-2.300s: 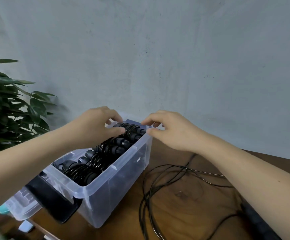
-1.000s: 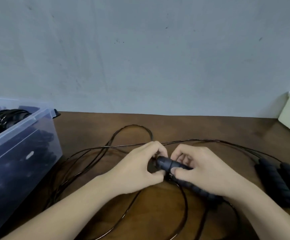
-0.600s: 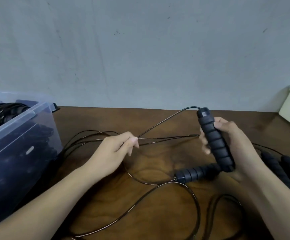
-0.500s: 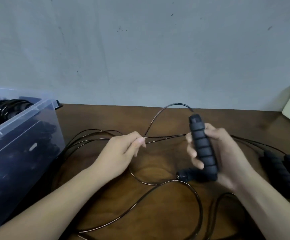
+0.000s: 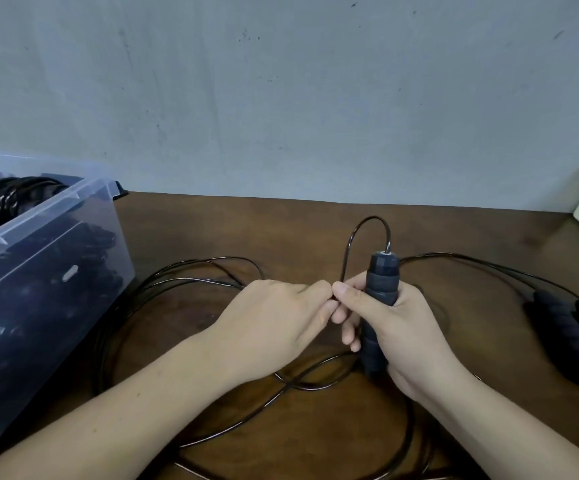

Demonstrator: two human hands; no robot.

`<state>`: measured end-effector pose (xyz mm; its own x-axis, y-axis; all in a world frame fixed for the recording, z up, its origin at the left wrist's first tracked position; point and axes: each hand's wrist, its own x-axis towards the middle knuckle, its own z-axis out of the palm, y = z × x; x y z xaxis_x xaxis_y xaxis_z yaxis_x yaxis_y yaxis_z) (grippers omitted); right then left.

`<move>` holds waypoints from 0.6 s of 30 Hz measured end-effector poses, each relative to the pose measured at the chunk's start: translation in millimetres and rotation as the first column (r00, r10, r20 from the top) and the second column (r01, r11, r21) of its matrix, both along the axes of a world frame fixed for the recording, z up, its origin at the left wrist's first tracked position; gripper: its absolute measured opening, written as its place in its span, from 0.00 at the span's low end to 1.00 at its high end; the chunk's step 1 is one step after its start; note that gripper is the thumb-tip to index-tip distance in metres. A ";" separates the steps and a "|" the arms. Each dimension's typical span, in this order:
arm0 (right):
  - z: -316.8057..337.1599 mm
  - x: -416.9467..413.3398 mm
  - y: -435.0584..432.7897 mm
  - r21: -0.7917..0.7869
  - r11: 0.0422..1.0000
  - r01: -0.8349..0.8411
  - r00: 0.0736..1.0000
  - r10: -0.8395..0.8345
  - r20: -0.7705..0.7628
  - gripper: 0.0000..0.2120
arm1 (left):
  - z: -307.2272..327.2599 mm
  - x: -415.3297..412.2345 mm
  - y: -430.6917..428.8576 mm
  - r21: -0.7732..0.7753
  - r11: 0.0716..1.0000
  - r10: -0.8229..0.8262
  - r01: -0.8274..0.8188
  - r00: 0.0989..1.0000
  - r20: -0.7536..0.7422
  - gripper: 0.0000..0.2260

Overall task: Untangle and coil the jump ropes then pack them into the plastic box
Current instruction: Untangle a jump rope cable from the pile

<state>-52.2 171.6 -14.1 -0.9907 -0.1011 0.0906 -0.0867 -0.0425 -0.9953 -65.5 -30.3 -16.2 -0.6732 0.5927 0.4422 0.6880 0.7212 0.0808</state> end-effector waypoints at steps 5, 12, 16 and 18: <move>8.6 -2.1 6.8 -0.007 0.999 -0.042 0.994 0.043 0.103 0.08 | 1.4 0.9 0.2 0.003 0.999 -0.048 0.048 0.997 0.063 0.12; 30.4 -21.6 39.7 -0.325 0.935 0.144 0.981 -0.091 0.172 0.05 | 4.6 -18.8 -17.2 0.186 0.972 0.084 -0.147 0.946 0.313 0.14; 25.7 -22.8 38.5 -0.382 0.912 0.148 0.966 -0.051 0.253 0.10 | 3.1 -24.8 -25.1 0.185 0.960 0.149 -0.211 0.943 0.298 0.14; 25.9 -18.0 30.6 -0.410 0.907 0.093 0.952 0.040 0.305 0.13 | 2.9 -20.8 -21.8 0.180 0.964 0.142 -0.193 0.954 0.263 0.15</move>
<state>-70.2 202.3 11.8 -0.9788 -0.0933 -0.1826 0.2050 -0.4590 -0.8645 -86.4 -52.1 -13.3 -0.8577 0.3775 0.3490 0.4988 0.7755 0.3871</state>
